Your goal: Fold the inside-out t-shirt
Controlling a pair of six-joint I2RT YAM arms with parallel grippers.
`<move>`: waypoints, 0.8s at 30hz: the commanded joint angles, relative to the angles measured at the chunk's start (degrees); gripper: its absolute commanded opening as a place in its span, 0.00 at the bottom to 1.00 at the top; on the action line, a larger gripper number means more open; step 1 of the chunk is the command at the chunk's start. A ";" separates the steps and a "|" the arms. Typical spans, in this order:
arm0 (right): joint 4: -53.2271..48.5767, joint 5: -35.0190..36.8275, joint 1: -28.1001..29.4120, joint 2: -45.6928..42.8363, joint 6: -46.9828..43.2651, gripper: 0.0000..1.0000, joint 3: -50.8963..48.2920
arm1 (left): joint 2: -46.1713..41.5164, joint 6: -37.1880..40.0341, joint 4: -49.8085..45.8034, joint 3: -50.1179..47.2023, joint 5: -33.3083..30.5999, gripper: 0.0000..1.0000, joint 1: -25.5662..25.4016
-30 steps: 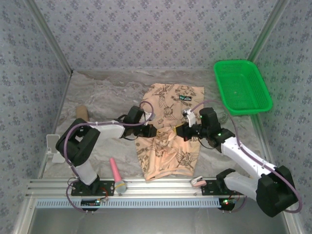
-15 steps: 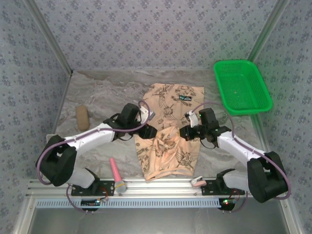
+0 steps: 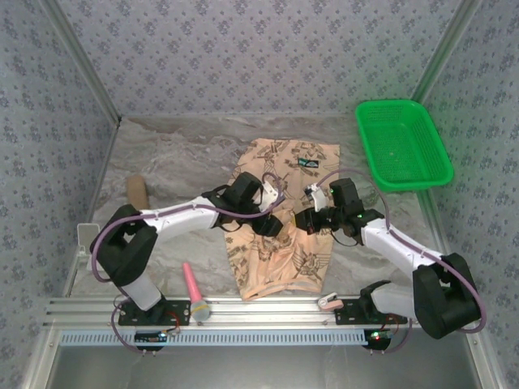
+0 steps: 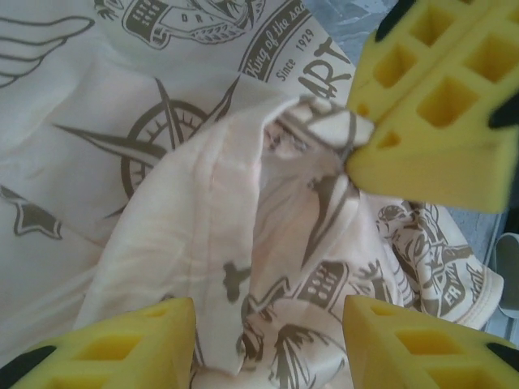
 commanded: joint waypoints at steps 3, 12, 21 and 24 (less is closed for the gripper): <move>1.08 -3.16 0.85 -1.96 -0.04 0.00 1.18 | 2.93 0.61 -0.17 2.22 -3.40 0.52 -1.18; 0.58 -3.07 1.11 -3.69 -0.31 0.00 0.32 | 3.34 0.65 0.41 2.73 -13.52 0.11 -1.04; -3.11 12.32 1.51 -1.86 -0.74 0.05 1.64 | -6.82 -2.19 -5.29 -0.01 -5.09 0.00 1.53; -3.89 18.77 1.50 2.15 0.19 0.08 3.48 | -9.81 -6.15 -4.08 -3.33 -1.26 0.00 4.77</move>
